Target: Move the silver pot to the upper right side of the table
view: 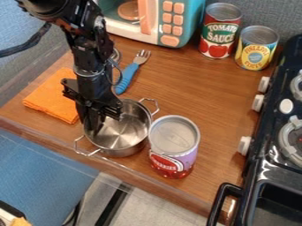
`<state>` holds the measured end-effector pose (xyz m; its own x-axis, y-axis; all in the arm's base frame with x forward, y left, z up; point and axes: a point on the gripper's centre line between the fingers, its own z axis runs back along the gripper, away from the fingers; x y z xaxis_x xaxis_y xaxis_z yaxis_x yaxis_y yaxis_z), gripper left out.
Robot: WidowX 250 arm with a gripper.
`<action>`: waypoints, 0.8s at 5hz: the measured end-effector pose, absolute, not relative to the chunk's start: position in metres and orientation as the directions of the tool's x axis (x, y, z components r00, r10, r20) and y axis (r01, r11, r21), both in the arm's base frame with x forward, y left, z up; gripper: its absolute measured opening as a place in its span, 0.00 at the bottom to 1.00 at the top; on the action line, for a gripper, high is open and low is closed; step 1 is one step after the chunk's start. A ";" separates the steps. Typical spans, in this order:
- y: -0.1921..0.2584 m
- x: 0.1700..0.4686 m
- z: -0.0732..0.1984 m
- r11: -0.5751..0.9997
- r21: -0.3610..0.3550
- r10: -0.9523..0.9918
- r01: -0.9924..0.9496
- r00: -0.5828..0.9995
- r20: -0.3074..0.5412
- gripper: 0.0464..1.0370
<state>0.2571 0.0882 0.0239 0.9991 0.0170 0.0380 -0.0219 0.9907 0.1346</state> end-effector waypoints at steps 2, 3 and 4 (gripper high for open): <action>0.087 0.269 0.054 0.987 0.135 0.071 -0.084 0.993 0.099 0.03; 0.079 0.290 0.074 0.987 0.113 0.098 -0.114 0.985 0.140 0.03; 0.055 0.323 0.079 0.992 0.073 0.091 -0.104 0.983 0.159 0.03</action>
